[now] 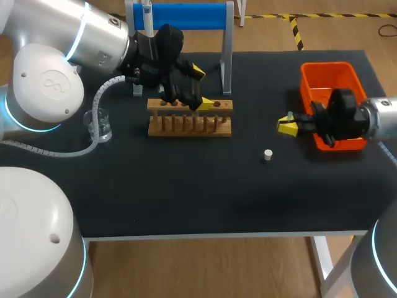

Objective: Invert the test tube, pick up the pipette, mount the tip to pipette, aspirate from beaker and dispense into the tube, eject the tip, return the pipette, and cap with the stopper.

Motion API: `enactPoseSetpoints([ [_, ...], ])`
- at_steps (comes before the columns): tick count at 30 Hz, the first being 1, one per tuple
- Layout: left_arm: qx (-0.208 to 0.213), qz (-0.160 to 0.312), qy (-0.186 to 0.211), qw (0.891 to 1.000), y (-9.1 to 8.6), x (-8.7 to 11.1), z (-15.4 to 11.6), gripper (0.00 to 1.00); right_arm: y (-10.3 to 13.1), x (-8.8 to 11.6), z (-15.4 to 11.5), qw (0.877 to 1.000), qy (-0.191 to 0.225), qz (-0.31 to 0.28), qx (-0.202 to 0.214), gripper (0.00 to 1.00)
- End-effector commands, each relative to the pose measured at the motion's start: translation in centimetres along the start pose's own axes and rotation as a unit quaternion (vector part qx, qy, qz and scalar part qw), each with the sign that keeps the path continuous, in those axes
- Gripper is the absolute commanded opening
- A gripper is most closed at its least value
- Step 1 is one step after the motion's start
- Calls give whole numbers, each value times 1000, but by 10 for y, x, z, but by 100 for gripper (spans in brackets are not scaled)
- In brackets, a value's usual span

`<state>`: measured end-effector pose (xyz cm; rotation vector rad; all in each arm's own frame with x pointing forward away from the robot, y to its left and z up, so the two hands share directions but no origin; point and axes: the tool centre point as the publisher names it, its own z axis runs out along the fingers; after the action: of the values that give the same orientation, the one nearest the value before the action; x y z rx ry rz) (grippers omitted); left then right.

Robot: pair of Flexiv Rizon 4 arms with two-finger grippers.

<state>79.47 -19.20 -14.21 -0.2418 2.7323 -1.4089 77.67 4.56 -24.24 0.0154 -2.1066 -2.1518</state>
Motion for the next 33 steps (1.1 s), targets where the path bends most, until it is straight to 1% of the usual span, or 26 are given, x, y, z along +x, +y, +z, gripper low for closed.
enactPoseSetpoints([
  [1,-2,-1,1,1000,-1,0,-1,100,-5,0,-10,1000,7,1,-2,0],
  [7,-2,-1,1,1000,-1,0,-1,100,-9,1,-16,1000,9,4,-1,0],
  [13,-2,-1,1,1000,-1,0,-1,100,-12,3,-15,1000,9,10,7,0],
  [33,-2,-1,1,1000,-1,0,-1,100,-12,3,-15,1000,9,10,7,0],
])
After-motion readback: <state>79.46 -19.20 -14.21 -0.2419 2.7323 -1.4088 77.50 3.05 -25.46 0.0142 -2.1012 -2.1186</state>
